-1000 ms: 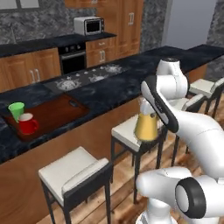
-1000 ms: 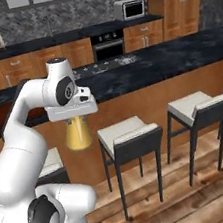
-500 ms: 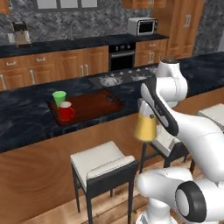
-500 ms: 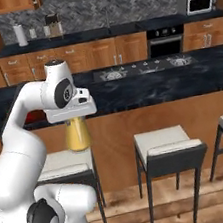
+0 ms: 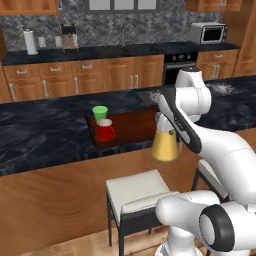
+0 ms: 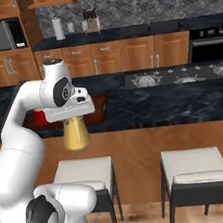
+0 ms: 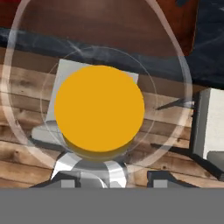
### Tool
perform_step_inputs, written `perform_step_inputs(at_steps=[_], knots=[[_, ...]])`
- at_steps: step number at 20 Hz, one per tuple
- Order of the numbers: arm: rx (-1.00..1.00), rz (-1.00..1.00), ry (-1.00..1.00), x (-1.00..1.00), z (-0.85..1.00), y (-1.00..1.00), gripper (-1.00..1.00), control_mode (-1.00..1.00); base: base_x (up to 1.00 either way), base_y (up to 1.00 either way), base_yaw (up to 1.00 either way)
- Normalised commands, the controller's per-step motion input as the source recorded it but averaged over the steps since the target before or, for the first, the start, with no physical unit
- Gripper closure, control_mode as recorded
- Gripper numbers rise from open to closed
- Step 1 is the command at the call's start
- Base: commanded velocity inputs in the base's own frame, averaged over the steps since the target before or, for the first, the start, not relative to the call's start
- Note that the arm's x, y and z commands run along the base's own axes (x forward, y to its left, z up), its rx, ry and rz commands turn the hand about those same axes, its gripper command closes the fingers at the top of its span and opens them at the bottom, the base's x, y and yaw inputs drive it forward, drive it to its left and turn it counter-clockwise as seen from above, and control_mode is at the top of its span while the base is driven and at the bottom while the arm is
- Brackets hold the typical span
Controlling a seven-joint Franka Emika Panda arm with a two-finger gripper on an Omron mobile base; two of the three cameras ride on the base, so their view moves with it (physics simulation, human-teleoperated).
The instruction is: There is a tray on the dining counter. Grab the cup, mug, and pitcher and place them on the tray. The pitcher may be placed next to the tray if it cannot fit the tray.
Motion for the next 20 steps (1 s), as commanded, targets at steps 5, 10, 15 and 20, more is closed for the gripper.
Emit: perform_step_inputs(at_steps=[5,10,15,20], knots=[[0.0,0.0,0.0,0.0,0.0,0.0,1.0,1.0,0.21,0.0,0.29],[0.0,0.0,0.0,0.0,0.0,0.0,1.0,1.0,0.13,-0.01,0.17],[0.01,0.0,0.0,0.15,0.22,-0.04,1.0,-1.0,0.01,-0.01,0.01],[0.01,0.0,0.0,0.21,0.58,-0.02,1.0,-1.0,0.0,0.0,0.0]])
